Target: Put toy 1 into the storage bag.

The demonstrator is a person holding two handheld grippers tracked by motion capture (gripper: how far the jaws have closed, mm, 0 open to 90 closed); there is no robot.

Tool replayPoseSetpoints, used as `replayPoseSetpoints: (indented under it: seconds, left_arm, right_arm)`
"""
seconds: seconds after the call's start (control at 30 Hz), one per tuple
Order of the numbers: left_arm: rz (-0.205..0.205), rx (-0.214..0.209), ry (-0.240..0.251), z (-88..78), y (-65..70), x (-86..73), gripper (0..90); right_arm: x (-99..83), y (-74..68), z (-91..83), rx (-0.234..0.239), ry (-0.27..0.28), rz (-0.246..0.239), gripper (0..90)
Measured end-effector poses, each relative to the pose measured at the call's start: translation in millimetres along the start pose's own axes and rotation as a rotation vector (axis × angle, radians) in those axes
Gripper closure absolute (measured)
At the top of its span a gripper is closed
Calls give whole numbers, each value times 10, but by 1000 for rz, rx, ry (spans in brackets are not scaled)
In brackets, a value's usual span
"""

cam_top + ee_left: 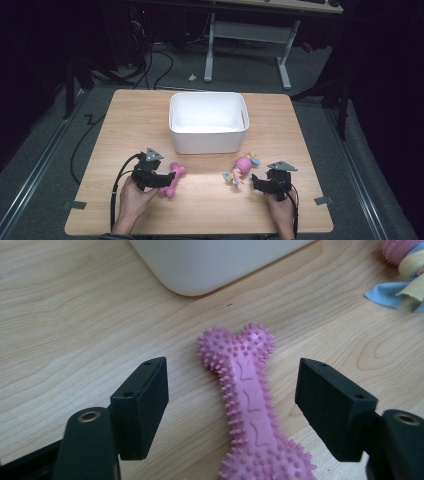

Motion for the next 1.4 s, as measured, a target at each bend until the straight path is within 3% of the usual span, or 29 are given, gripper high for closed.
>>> replayPoseSetpoints:
  seconds: [0.37,0.73,1.2,1.4]
  left_arm:
    - [14,30,-72,205,51,-35,331]
    - [-4,46,-153,360,78,-139,353]
    - [-30,40,-177,461,76,-166,392]
    - [-21,52,-187,477,74,-181,438]
  right_arm:
    - [-1,-1,-2,1,-1,0,154]
    - [-2,-4,-3,0,-1,3,155]
    - [-2,-6,-3,1,0,2,156]
    - [-2,-6,-3,1,0,2,156]
Point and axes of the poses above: each handheld gripper's, and its own axes: z roughly forward along the jaws, x roughly out of its top, y roughly to its right, the point moved 9 cm from there along z, roughly forward along the jaws, and after that the axes turned 7 degrees about y, right-handed, at the moved point
